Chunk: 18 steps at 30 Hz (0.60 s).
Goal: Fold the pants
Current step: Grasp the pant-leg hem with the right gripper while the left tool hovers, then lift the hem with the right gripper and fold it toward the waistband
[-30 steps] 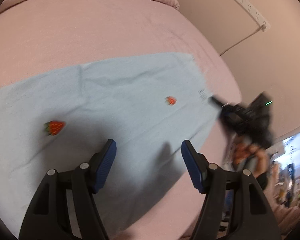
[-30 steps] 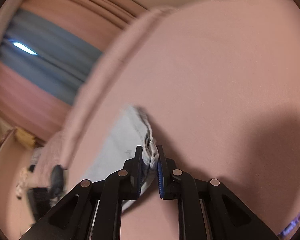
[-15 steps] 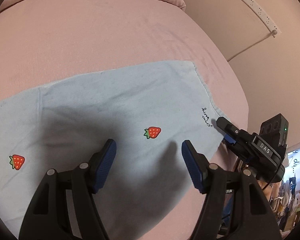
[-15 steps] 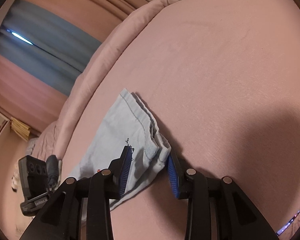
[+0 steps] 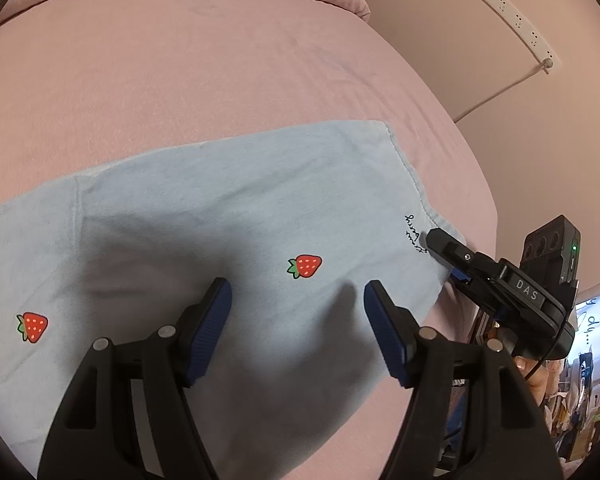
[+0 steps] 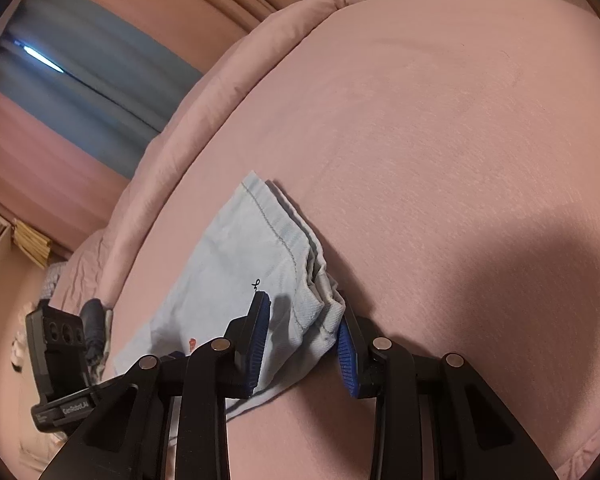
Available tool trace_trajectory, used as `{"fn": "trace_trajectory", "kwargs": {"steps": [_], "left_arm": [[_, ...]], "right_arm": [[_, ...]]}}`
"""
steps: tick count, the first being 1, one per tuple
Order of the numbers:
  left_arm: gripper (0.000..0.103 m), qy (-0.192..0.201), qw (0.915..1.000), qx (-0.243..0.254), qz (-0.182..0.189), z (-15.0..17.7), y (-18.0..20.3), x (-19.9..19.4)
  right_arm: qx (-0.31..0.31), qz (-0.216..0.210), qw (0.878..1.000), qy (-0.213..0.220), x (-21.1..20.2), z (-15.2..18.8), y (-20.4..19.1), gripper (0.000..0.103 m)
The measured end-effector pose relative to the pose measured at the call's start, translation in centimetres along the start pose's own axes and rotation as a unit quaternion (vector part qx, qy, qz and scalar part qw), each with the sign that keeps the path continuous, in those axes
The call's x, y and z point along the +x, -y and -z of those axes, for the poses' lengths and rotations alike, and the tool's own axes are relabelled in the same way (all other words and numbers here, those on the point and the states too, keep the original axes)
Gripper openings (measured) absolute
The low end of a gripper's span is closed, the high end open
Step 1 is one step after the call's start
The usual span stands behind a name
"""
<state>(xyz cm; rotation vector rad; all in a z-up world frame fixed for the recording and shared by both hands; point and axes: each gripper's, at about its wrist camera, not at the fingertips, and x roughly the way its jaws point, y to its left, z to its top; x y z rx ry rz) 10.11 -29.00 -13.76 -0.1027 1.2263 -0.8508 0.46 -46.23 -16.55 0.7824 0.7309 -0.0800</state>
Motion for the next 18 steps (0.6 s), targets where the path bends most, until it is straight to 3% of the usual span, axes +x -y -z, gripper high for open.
{"fn": "trace_trajectory", "kwargs": {"steps": [7, 11, 18], "left_arm": [[0.069, -0.003, 0.9999, -0.011, 0.009, -0.3, -0.5, -0.1], [0.069, -0.002, 0.9984, -0.044, 0.036, -0.6, -1.4, -0.2], [0.068, 0.017, 0.9824, -0.146, 0.115, -0.2, -4.5, -0.7]], "right_arm": [[-0.007, 0.021, 1.000, -0.001, 0.0, 0.0, -0.6, 0.023], [-0.020, 0.030, 0.999, 0.001, -0.2, -0.3, -1.6, 0.016], [-0.070, 0.016, 0.997, 0.029, -1.2, -0.1, -5.4, 0.016]]}}
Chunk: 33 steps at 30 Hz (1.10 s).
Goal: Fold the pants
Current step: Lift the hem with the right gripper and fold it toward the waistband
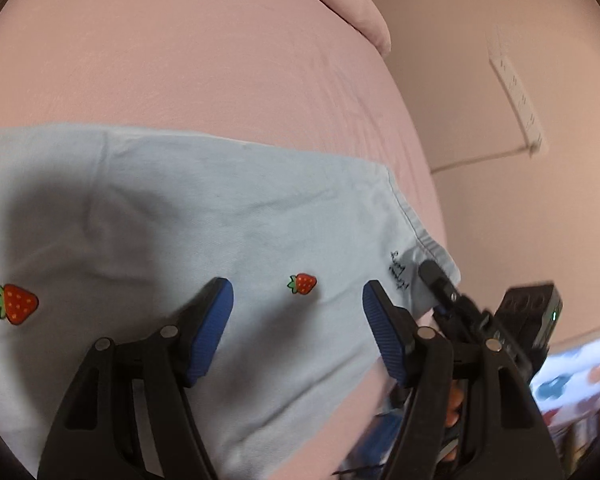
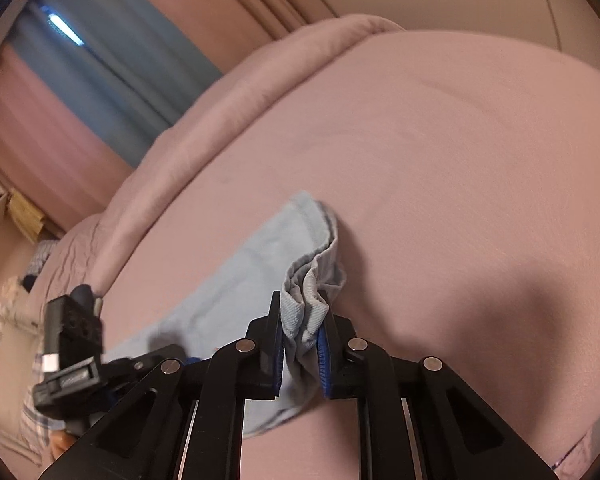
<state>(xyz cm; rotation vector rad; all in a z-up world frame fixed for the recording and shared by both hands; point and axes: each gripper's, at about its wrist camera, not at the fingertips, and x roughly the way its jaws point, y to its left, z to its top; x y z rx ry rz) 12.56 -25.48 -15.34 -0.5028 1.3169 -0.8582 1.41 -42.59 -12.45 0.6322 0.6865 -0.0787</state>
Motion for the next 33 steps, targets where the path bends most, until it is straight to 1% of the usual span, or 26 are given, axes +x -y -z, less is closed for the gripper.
{"fn": "trace_trajectory", "kwargs": {"steps": [3, 5, 6, 7, 8, 9, 10, 13, 14, 15, 19, 20, 22, 26, 28, 29, 30, 31, 32, 33], "left_arm": [[0.068, 0.008, 0.9992, -0.030, 0.026, -0.1, -0.9, -0.4], [0.069, 0.013, 0.9966, -0.061, 0.053, -0.2, -1.6, -1.0], [0.069, 0.014, 0.9956, -0.070, 0.062, -0.4, -1.7, -1.4], [0.073, 0.018, 0.9940, -0.078, 0.075, -0.5, -1.7, -1.8], [0.076, 0.023, 0.9921, -0.082, 0.093, -0.4, -1.8, -2.5], [0.082, 0.029, 0.9901, -0.083, 0.109, -0.4, -1.7, -3.1], [0.084, 0.031, 0.9895, -0.083, 0.114, -0.4, -1.6, -3.3], [0.085, 0.020, 0.9879, -0.082, 0.130, -0.4, -1.3, -3.8], [0.085, 0.014, 0.9874, -0.084, 0.133, -0.4, -1.3, -3.8], [0.085, 0.009, 0.9871, -0.085, 0.135, -0.4, -1.5, -3.9], [0.085, 0.008, 0.9853, -0.088, 0.146, -0.6, -2.3, -4.8], [0.085, 0.009, 0.9845, -0.092, 0.149, -0.6, -2.6, -5.1], [0.085, 0.005, 0.9829, -0.097, 0.156, -0.5, -3.2, -5.4], [0.085, 0.001, 0.9822, -0.100, 0.159, -0.8, -3.8, -6.2], [0.083, 0.001, 0.9832, -0.096, 0.155, -0.9, -4.0, -6.8], [0.082, 0.002, 0.9845, -0.094, 0.148, -0.9, -4.3, -7.1], [0.073, 0.005, 0.9868, -0.092, 0.133, -0.8, -4.6, -7.7], [0.060, 0.008, 0.9884, -0.091, 0.121, -0.8, -4.9, -8.0], [0.055, 0.009, 0.9896, -0.091, 0.112, -0.8, -5.3, -8.2], [0.047, 0.011, 0.9905, -0.094, 0.100, -0.6, -5.7, -8.6]], "right_arm": [[-0.041, -0.005, 0.999, 0.011, -0.2, 0.5, -2.6, 0.016], [-0.071, -0.010, 0.997, 0.012, -0.1, 0.9, -4.3, 0.016], [-0.092, -0.010, 0.996, 0.012, 0.1, 1.2, -5.5, 0.016], [-0.105, -0.010, 0.994, 0.011, 0.3, 1.4, -6.2, 0.016], [-0.125, -0.012, 0.992, 0.009, 0.5, 1.7, -7.3, 0.016], [-0.140, -0.013, 0.990, 0.008, 0.7, 2.0, -8.0, 0.016], [-0.161, -0.013, 0.987, 0.007, 0.9, 2.4, -9.1, 0.016], [-0.208, -0.016, 0.978, 0.003, 1.6, 3.5, -11.2, 0.016], [-0.229, -0.021, 0.973, 0.001, 1.8, 4.1, -12.1, 0.016], [-0.234, -0.017, 0.972, 0.014, 1.9, 4.6, -12.6, 0.016], [-0.298, -0.028, 0.954, 0.007, 2.0, 6.7, -14.3, 0.016], [-0.317, -0.030, 0.948, 0.003, 2.2, 7.3, -14.8, 0.016], [-0.339, -0.036, 0.940, 0.000, 2.3, 7.9, -15.5, 0.016], [-0.390, -0.067, 0.918, -0.009, 2.2, 9.2, -17.2, 0.016], [-0.402, -0.089, 0.911, -0.013, 2.1, 9.5, -17.8, 0.016], [-0.411, -0.109, 0.905, -0.018, 1.9, 9.9, -18.3, 0.016], [-0.414, -0.121, 0.902, -0.023, 1.9, 10.0, -18.5, 0.016], [-0.414, -0.133, 0.900, -0.029, 2.1, 10.1, -18.7, 0.016], [-0.414, -0.137, 0.899, -0.034, 2.2, 10.3, -18.9, 0.017], [-0.412, -0.138, 0.900, -0.038, 2.4, 10.4, -18.8, 0.018]]}}
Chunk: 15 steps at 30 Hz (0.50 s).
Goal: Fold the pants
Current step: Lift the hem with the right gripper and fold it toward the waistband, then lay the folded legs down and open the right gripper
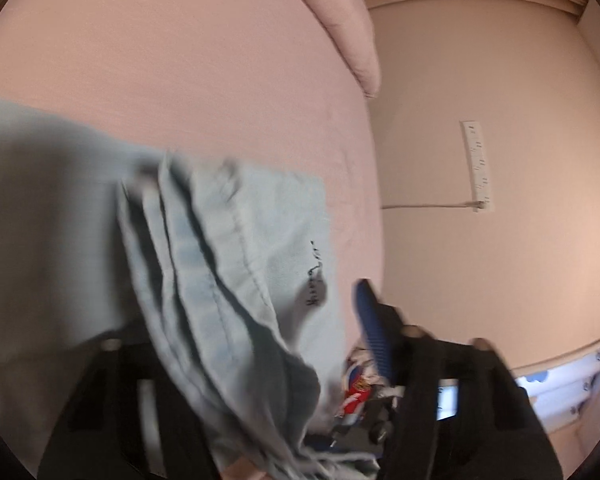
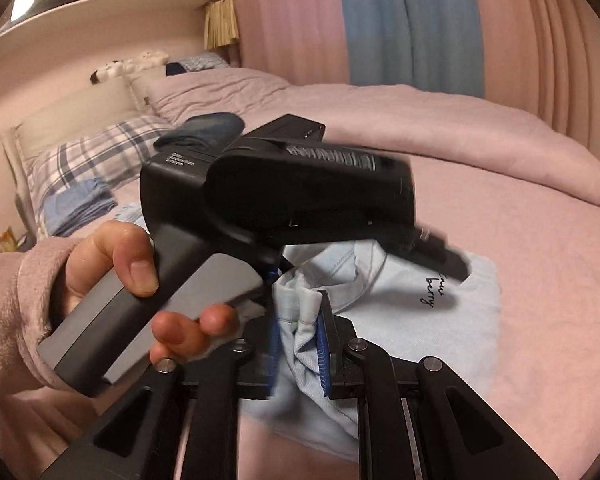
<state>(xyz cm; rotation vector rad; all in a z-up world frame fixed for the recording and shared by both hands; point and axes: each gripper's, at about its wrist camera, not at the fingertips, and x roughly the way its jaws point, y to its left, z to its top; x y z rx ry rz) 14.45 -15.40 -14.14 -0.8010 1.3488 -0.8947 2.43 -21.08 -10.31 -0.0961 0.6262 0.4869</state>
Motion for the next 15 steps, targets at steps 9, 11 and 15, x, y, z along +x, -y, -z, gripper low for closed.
{"fn": "trace_trajectory", "kwargs": {"steps": [9, 11, 15], "left_arm": [[0.007, 0.039, 0.9959, 0.030, -0.076, 0.5, -0.9, -0.9], [0.008, 0.047, 0.9941, 0.038, -0.089, 0.5, -1.0, -1.0], [0.008, 0.061, 0.9908, 0.061, -0.104, 1.2, -0.6, -2.3]], "right_arm": [[0.094, 0.001, 0.995, 0.040, -4.0, 2.7, 2.6, 0.058], [0.105, 0.023, 0.994, 0.035, -4.5, 3.3, 3.1, 0.058], [0.125, 0.069, 0.990, 0.010, -4.4, 4.5, 4.2, 0.058]]}}
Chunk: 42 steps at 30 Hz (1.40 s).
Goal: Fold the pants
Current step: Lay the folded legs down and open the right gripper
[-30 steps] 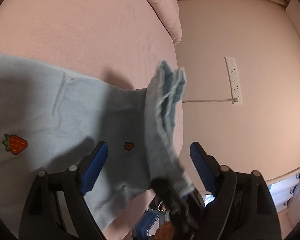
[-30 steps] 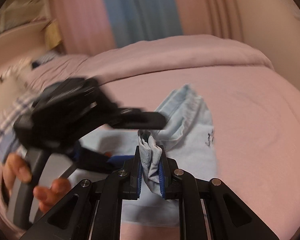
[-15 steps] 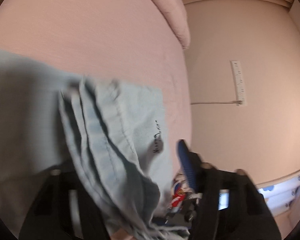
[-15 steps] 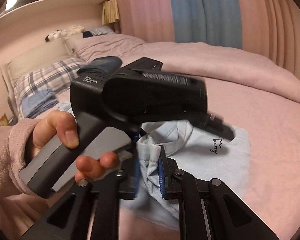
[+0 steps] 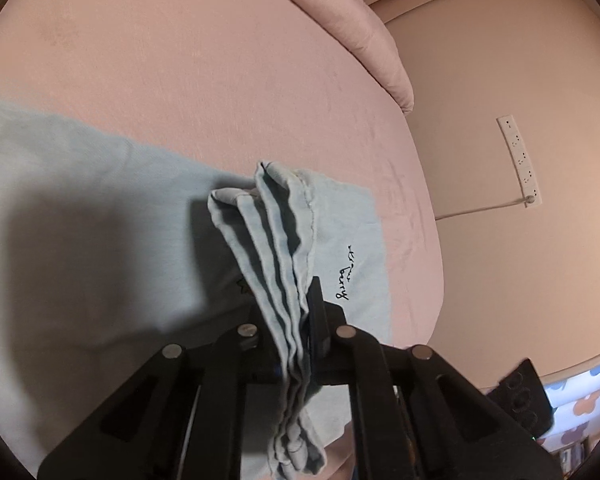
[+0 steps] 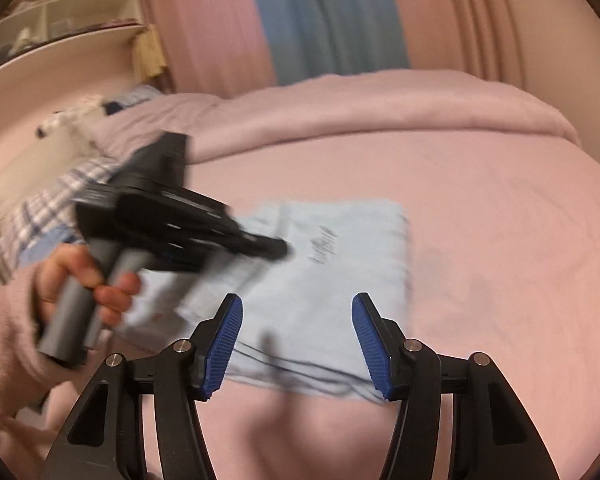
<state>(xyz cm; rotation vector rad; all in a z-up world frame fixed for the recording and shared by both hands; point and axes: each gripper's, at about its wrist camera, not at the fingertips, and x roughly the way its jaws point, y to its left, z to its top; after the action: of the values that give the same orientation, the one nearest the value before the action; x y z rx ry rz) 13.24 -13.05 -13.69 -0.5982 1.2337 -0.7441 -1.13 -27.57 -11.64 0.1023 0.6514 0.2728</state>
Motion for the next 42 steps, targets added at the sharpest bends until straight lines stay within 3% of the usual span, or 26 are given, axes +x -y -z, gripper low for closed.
{"fn": "trace_trajectory", "kwargs": {"steps": [5, 19, 26, 35, 42], "left_arm": [[0.008, 0.014, 0.9998, 0.009, -0.010, 0.1, -0.3, -2.0], [0.007, 0.058, 0.9957, -0.033, -0.064, -0.5, -4.9, -8.8], [0.008, 0.050, 0.9926, -0.061, -0.093, -0.5, -6.9, -8.0], [0.020, 0.043, 0.9874, -0.064, -0.138, -0.5, -7.4, -7.7], [0.027, 0.041, 0.9801, -0.019, -0.193, -0.5, -6.3, -7.2]], "right_arm": [[0.013, -0.014, 1.000, 0.008, -0.1, 0.6, 0.2, 0.058], [0.022, -0.055, 0.998, 0.026, 0.2, -0.6, 0.3, 0.058], [0.009, -0.063, 0.998, 0.010, 1.2, -0.9, -0.4, 0.058], [-0.020, -0.043, 0.999, -0.017, 2.8, -1.8, -2.1, 0.058], [-0.022, -0.012, 0.998, -0.054, 5.4, -3.9, -2.4, 0.058]]}}
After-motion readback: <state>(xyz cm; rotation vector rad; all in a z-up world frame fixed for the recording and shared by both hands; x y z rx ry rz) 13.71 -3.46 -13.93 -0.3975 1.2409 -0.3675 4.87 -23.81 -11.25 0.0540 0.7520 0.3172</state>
